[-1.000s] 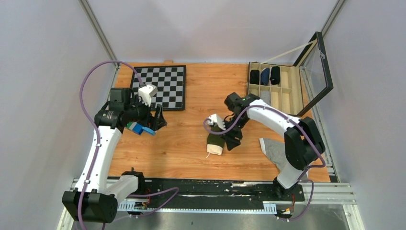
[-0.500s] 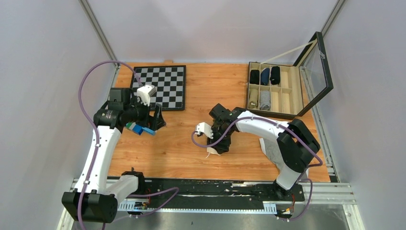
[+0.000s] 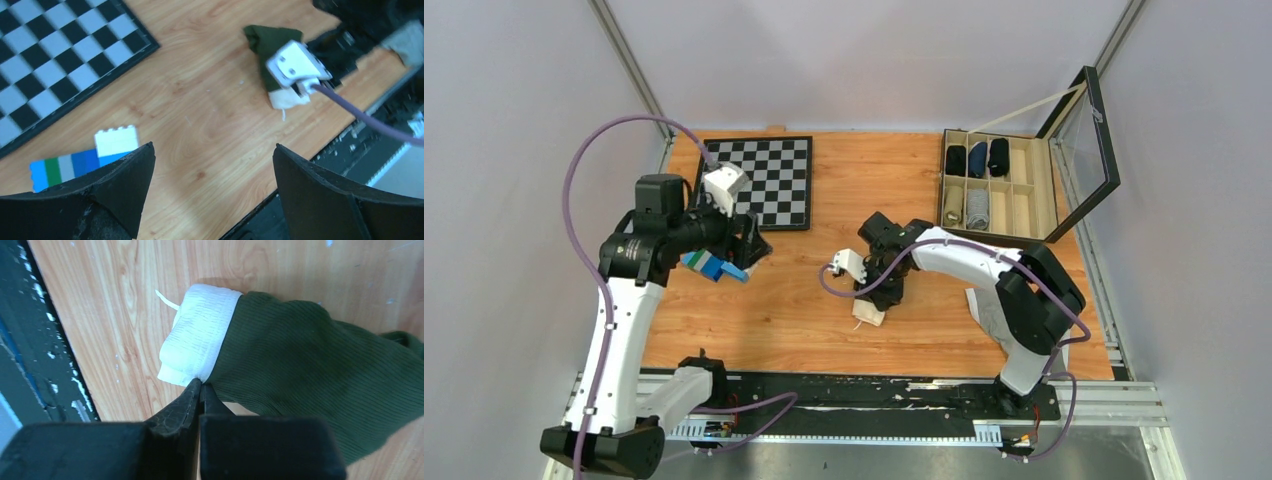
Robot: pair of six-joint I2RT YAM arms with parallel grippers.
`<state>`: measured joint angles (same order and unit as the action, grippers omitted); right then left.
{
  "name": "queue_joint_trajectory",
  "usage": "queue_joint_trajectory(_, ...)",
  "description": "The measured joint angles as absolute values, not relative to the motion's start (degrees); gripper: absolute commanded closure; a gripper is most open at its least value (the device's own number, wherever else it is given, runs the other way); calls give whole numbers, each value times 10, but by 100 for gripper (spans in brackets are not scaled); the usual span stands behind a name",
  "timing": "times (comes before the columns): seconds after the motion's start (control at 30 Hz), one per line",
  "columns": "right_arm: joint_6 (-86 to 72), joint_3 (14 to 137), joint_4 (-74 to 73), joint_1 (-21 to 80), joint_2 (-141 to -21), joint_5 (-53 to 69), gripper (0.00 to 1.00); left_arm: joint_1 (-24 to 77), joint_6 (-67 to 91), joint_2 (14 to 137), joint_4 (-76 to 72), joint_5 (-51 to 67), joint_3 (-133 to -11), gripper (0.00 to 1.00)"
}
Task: Roll the underwear
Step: Flatten out the underwear at the center of the board.
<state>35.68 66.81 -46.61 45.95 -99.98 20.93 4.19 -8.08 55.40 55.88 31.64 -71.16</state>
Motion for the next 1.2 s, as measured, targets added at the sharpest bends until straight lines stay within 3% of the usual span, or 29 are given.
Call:
queue_joint_trajectory(0.33, 382, 810, -585, 335, -1005, 352, 100, 362, -330, 563, 566, 309, -696, 5)
queue_joint_trajectory(0.5, 373, 864, -620, 282, -1031, 418, 100, 444, -405, 566, 457, 263, -556, 6)
queue_joint_trajectory(0.6, 371, 880, -635, 284, -1046, 440, 100, 475, -386, 561, 336, 223, -463, 9)
queue_joint_trajectory(0.7, 371, 884, -648, 286, -1057, 451, 100, 506, -333, 569, 181, 158, -372, 21)
queue_joint_trajectory(0.87, 371, 889, -664, 279, -1077, 474, 100, 517, -252, 640, 7, 87, -322, 25)
queue_joint_trajectory(1.2, 372, 910, -684, 252, -1088, 517, 100, 516, -185, 737, -117, 49, -308, 31)
